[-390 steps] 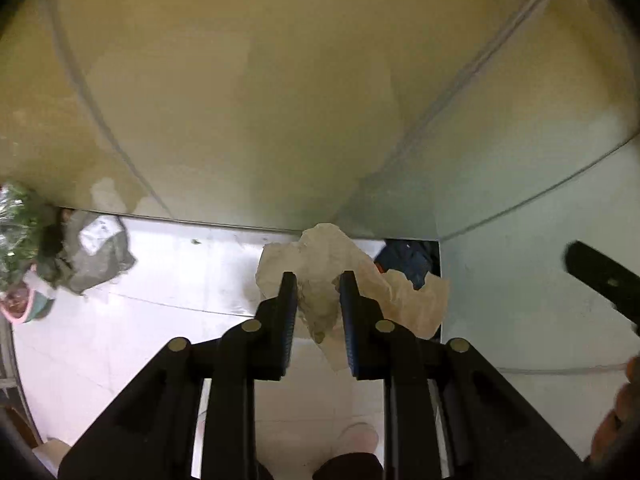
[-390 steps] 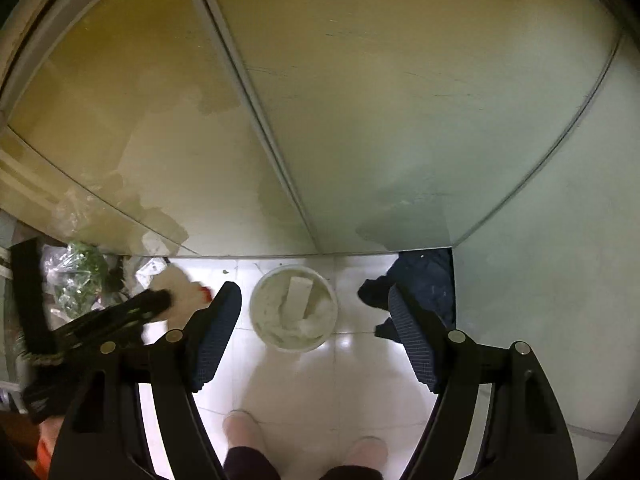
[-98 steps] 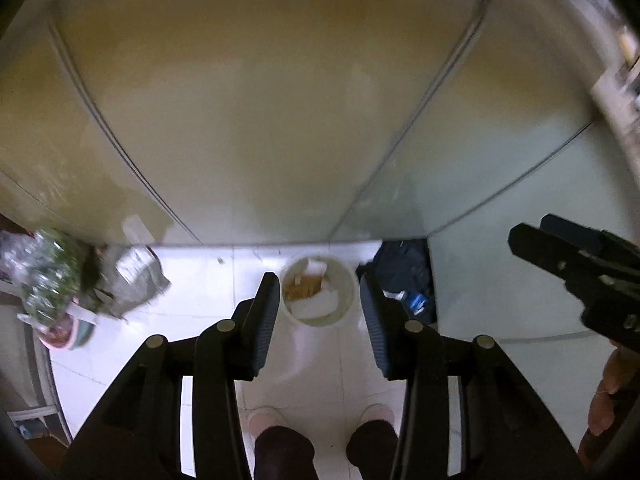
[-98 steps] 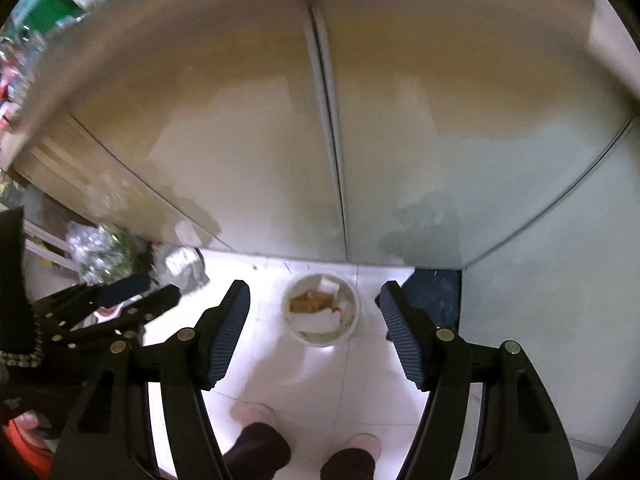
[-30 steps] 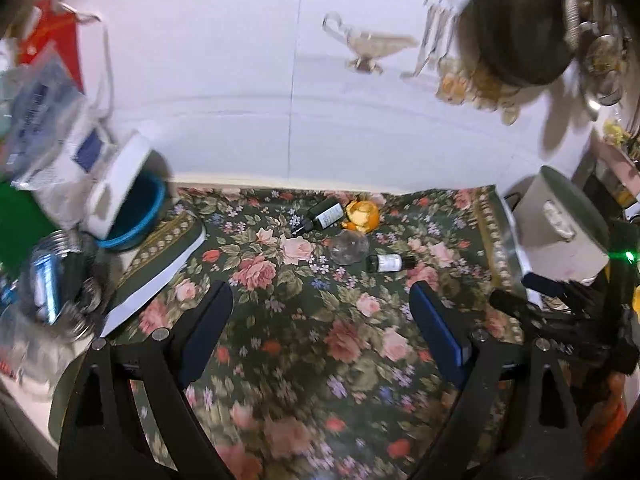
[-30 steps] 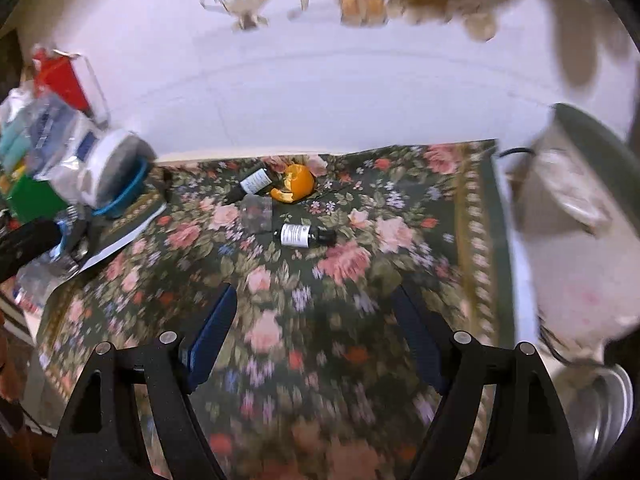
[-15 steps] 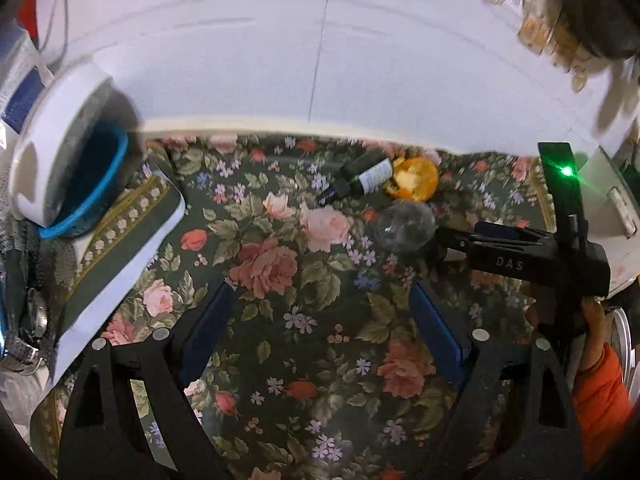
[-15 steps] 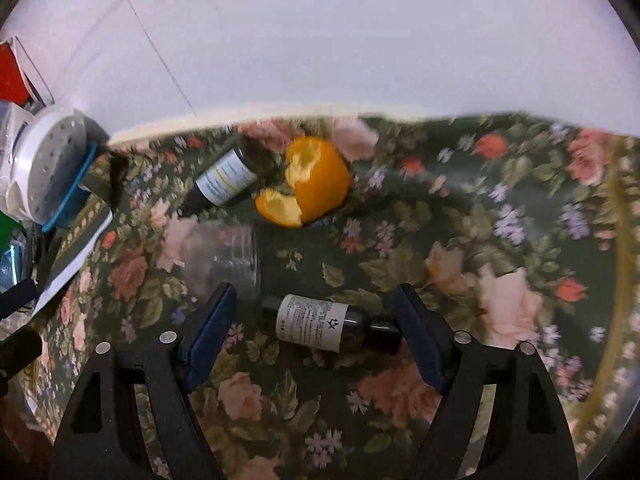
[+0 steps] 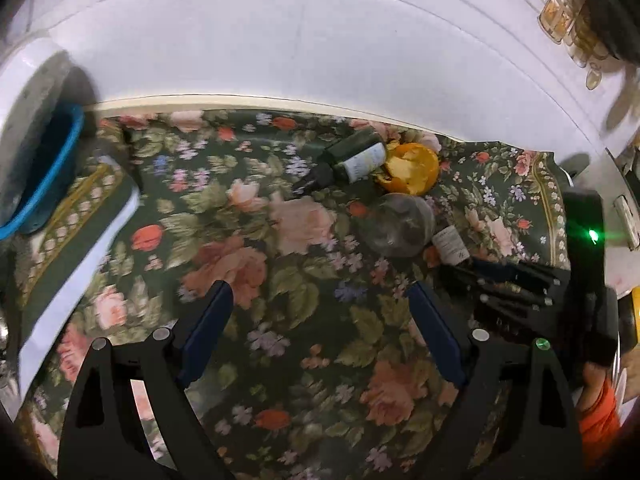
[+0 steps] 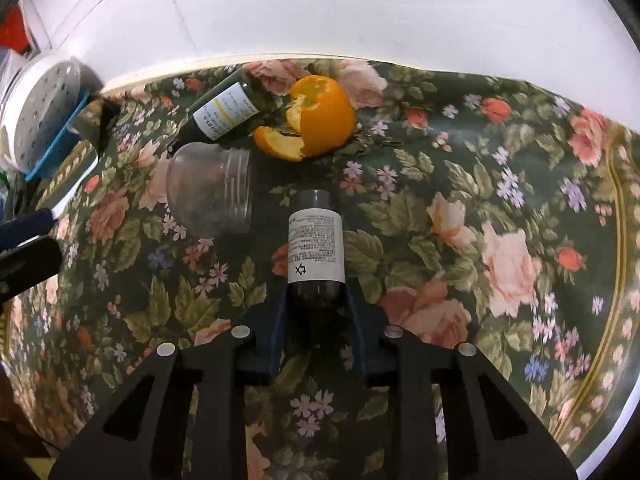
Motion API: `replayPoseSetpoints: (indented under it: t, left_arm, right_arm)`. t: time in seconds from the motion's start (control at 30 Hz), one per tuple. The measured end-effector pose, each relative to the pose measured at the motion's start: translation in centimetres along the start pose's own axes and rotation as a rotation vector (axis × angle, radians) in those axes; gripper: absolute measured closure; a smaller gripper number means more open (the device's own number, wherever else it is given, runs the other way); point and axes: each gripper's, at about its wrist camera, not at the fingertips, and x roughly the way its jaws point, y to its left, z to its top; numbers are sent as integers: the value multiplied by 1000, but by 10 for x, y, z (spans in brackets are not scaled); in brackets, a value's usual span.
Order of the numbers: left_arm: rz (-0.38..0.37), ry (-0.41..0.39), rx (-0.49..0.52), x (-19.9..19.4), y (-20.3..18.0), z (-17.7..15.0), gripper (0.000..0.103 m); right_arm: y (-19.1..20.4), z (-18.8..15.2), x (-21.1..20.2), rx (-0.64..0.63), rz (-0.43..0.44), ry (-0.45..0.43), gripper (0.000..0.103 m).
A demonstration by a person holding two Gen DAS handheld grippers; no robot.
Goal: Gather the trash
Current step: 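Grasp the brown bottle with the right gripper while the left gripper grasps the glass jar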
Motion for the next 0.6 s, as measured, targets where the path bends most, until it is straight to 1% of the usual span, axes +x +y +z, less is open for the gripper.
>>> replayPoseSetpoints:
  t: [0.13, 0.27, 0.3, 0.47, 0.5, 0.57, 0.6]
  left_arm:
    - [-21, 7, 52, 21, -23, 8, 13]
    - [-28, 20, 108, 45, -45, 17, 13]
    - [-27, 22, 118, 52, -49, 20, 13]
    - [-10, 34, 125, 77, -61, 29, 14]
    - [-9, 36, 120, 81, -60, 29, 15]
    - [-11, 40, 105, 88, -60, 29, 21]
    - [-10, 44, 102, 90, -61, 29, 26]
  right_arm:
    - [-9, -12, -19, 34, -38, -49, 78]
    - [-32, -27, -44, 123, -49, -91, 78]
    - [-31, -30, -48, 138, -49, -97, 78]
    - [-53, -52, -72, 222, -58, -134, 78]
    - [-56, -56, -75, 238, -58, -137, 78]
    - [-61, -62, -79, 260, -62, -142, 78]
    - [-64, -65, -82, 270, -64, -146, 78]
